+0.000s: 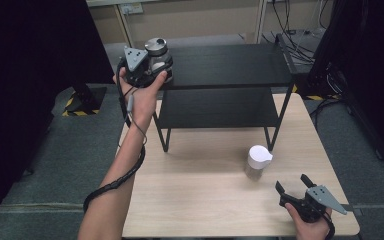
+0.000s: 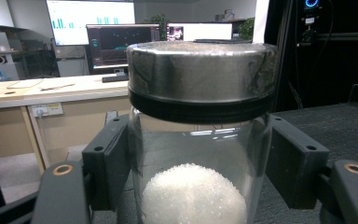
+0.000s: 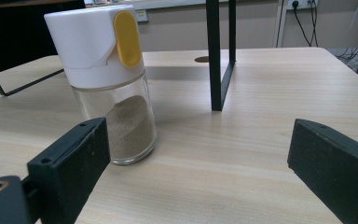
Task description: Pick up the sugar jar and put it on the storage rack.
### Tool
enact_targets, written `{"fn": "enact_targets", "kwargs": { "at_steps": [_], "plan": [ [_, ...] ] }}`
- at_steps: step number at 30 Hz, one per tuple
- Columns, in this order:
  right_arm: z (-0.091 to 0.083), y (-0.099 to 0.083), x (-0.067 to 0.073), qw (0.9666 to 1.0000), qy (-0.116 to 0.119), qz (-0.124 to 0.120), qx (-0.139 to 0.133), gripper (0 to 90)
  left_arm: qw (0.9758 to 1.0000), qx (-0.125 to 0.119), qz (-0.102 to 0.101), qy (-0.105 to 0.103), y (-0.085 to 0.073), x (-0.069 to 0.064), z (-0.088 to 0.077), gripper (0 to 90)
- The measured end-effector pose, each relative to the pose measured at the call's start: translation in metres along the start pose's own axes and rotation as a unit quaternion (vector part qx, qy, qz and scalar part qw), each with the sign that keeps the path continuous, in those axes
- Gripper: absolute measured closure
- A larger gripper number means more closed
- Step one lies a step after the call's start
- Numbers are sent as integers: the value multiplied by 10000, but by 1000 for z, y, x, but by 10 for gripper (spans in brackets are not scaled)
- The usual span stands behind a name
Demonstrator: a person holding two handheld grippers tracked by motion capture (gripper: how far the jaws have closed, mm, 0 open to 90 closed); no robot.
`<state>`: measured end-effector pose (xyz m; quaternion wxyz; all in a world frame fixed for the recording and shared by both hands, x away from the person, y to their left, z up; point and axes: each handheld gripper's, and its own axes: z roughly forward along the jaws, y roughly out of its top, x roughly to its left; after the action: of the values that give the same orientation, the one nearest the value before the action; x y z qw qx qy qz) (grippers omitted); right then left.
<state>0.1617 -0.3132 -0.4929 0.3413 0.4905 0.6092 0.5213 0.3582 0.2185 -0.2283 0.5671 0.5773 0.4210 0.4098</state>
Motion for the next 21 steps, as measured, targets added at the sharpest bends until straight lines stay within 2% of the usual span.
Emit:
{"fn": "enact_targets", "kwargs": {
  "at_steps": [8,14,16,21],
  "plan": [
    [0,0,0,10000,1,6,-10,59,9999,71,-94,-124,3,7,1,295],
    [0,-1,0,10000,-3,3,-15,59,9997,51,-188,-138,3,8,1,273],
    [0,0,0,10000,1,7,-11,59,9998,-3,-166,-107,3,6,1,228],
    [0,0,0,10000,4,-3,2,59,9997,-205,72,63,-1,-2,-3,138]
  ]
}}
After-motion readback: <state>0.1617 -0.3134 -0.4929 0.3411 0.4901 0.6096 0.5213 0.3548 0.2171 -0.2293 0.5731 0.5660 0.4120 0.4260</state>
